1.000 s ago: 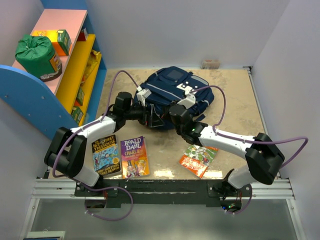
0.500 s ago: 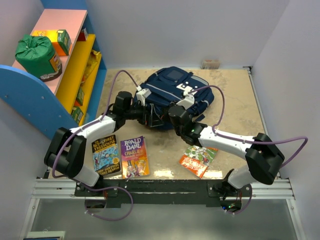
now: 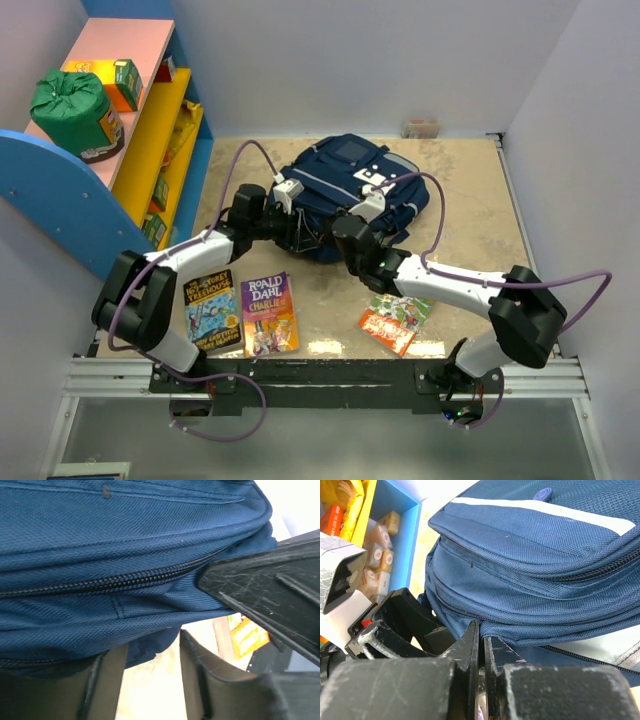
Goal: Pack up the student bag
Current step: Unzip the student bag at the center of the board.
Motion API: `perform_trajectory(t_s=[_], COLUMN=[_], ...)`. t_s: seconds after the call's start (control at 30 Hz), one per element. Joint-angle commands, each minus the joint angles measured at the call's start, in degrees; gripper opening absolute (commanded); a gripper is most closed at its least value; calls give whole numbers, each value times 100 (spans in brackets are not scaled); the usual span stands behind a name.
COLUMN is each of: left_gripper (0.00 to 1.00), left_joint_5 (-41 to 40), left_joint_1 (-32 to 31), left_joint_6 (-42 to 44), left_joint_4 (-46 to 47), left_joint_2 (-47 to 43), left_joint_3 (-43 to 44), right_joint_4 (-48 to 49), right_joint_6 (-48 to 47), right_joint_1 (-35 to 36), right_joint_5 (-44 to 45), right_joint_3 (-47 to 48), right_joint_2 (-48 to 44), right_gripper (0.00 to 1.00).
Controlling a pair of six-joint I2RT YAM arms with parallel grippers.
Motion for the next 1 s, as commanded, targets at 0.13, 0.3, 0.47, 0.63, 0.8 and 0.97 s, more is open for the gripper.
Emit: perform_trajectory(t_s=[0.13, 0.3, 0.47, 0.63, 0.8, 0.97], left_gripper=[48, 50, 54, 56, 39, 2], left_joint_5=[-2014, -2526, -2895, -3317, -3371, -3151], left_joint_1=[180, 12, -75, -76, -76, -76], left_joint_6=[999, 1123, 1237, 1351, 1492, 1588], left_joint_4=[-44, -256, -318, -379, -415, -274], left_joint_2=[-283, -336, -380, -520, -670, -696], left_joint_3=[290, 581, 625, 563, 634, 484], right_joint_4=[1036, 931, 869, 817, 781, 764], right_joint_6=[127, 119, 162, 180, 320, 391], right_joint_1=[398, 591, 697, 759, 803, 803], right_joint_5=[-358, -297, -279, -244, -217, -217], right_joint_3=[461, 593, 628, 629, 558, 593], right_joint_2=[-365, -269, -198, -207, -154, -145], right_gripper=[0, 0, 0, 0, 0, 0])
